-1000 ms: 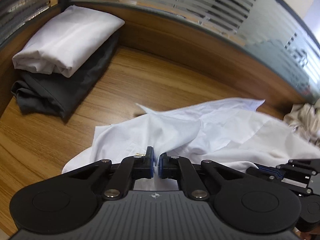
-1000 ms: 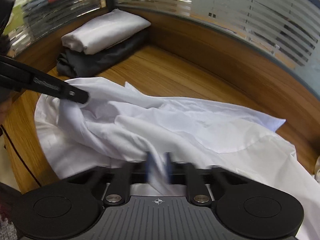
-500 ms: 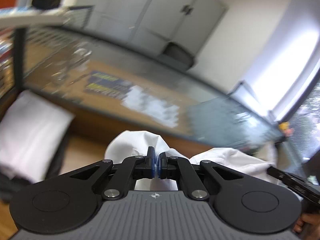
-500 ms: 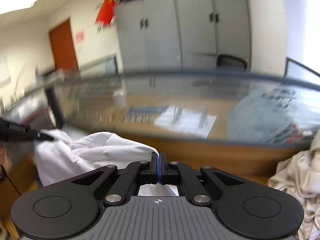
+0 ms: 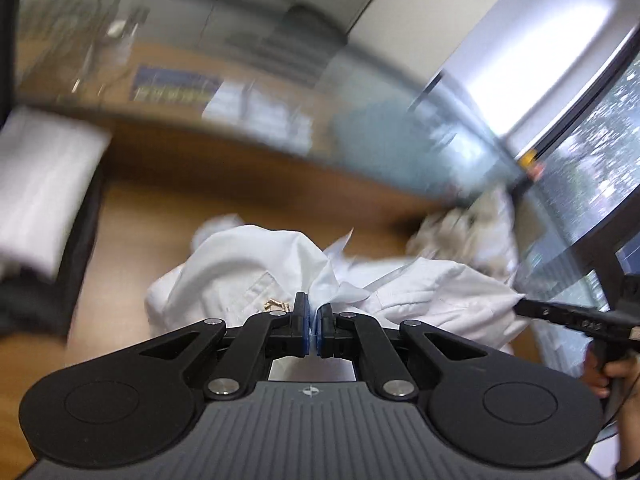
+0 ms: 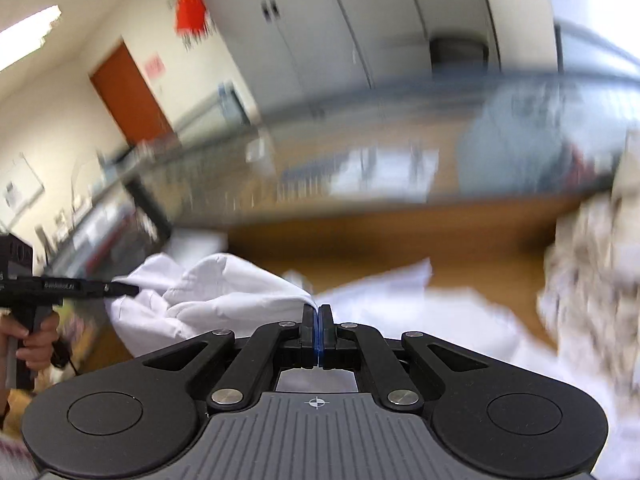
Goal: Fold clothes
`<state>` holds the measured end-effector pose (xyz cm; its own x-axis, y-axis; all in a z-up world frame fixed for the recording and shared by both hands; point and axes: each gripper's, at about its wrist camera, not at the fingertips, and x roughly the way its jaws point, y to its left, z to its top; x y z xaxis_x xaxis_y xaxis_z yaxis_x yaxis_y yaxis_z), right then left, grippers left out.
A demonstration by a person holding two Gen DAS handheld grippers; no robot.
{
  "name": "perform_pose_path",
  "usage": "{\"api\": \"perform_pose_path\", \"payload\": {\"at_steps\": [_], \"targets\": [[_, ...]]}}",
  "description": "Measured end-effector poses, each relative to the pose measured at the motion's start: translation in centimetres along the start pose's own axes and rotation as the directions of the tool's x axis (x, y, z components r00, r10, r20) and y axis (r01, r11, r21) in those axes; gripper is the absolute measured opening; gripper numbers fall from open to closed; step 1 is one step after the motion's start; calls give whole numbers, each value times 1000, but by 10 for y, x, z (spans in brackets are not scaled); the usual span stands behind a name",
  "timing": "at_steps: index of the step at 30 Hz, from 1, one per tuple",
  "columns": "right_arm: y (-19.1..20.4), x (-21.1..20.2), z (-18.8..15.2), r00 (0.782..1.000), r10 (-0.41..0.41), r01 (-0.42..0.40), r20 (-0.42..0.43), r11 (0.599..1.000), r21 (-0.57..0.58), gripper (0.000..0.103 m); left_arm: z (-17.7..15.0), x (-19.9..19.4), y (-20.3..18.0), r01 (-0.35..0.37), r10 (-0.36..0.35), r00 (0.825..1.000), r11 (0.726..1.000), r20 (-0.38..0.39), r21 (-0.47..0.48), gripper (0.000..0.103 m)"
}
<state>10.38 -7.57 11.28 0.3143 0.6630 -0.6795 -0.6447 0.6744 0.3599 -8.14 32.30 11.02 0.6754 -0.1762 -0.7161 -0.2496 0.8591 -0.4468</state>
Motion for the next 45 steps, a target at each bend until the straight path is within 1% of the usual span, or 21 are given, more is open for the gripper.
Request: {"api": "perform_pose_path", "payload": {"at_steps": [4, 8, 11, 15, 17, 19, 20, 23, 26, 27, 28, 30, 31, 32, 33, 35, 36, 37, 40, 44, 45], "targets": [[-2, 36, -51, 992, -1, 5, -124, 999, 38, 2, -54, 34, 28, -78, 72, 992, 996, -104, -51, 3], [-4, 73, -98, 975, -53, 62, -217, 997, 39, 2, -92, 59, 56, -91, 71, 984, 989, -164, -119, 4], [-8, 95, -127, 961, -82, 93, -263, 995, 30, 3, -118, 77, 75, -98, 64, 976, 983, -207, -156, 5], [-6, 113, -152, 950, -104, 104, -295, 994, -13, 3, -134, 98, 77, -119, 84, 968, 983, -238, -137, 6], [-6, 120, -161, 945, -115, 108, -307, 993, -38, 3, -145, 101, 77, -124, 94, 966, 985, -240, -116, 6], [-2, 127, -167, 943, -132, 116, -304, 991, -72, 3, -150, 107, 76, -138, 104, 962, 983, -254, -121, 6], [-3, 130, -171, 941, -141, 122, -307, 989, -78, 3, -154, 102, 78, -137, 103, 961, 983, -255, -119, 7], [-7, 142, -184, 932, -163, 146, -324, 986, -77, 3, -159, 111, 77, -176, 153, 949, 982, -275, -62, 8], [-11, 153, -197, 923, -183, 167, -340, 983, -76, 3, -164, 111, 72, -170, 163, 947, 985, -278, -2, 10], [-12, 153, -199, 920, -190, 173, -342, 982, -81, 3, -165, 109, 69, -166, 165, 946, 986, -278, 20, 10], [-11, 151, -198, 919, -196, 176, -343, 980, -88, 3, -165, 103, 65, -157, 164, 950, 986, -265, 50, 11], [-6, 141, -193, 923, -201, 172, -329, 978, -114, 5, -162, 88, 55, -128, 151, 958, 986, -245, 107, 26], [-3, 134, -188, 926, -200, 166, -321, 978, -130, 8, -159, 79, 50, -111, 137, 964, 986, -229, 122, 31], [1, 125, -184, 930, -196, 157, -311, 977, -145, 15, -157, 70, 46, -95, 123, 969, 986, -214, 137, 37], [6, 117, -179, 936, -193, 150, -296, 976, -160, 23, -154, 61, 42, -79, 109, 974, 985, -198, 153, 41], [16, 101, -169, 948, -181, 132, -261, 972, -195, 32, -149, 44, 33, -48, 80, 983, 982, -167, 184, 43], [22, 95, -163, 954, -171, 120, -245, 970, -211, 38, -146, 39, 29, -46, 77, 985, 979, -153, 198, 46], [27, 90, -158, 960, -161, 108, -229, 968, -227, 40, -142, 36, 25, -43, 74, 988, 976, -139, 213, 47], [43, 83, -144, 974, -106, 47, -201, 959, -280, 43, -136, 42, 17, -47, 80, 991, 960, -109, 276, 55], [66, 95, -132, 979, -32, -43, -199, 932, -361, 44, -134, 64, 12, -66, 120, 983, 939, -140, 337, 57], [73, 102, -131, 979, -17, -64, -205, 922, -382, 44, -135, 69, 11, -65, 124, 982, 934, -145, 352, 60]]}}
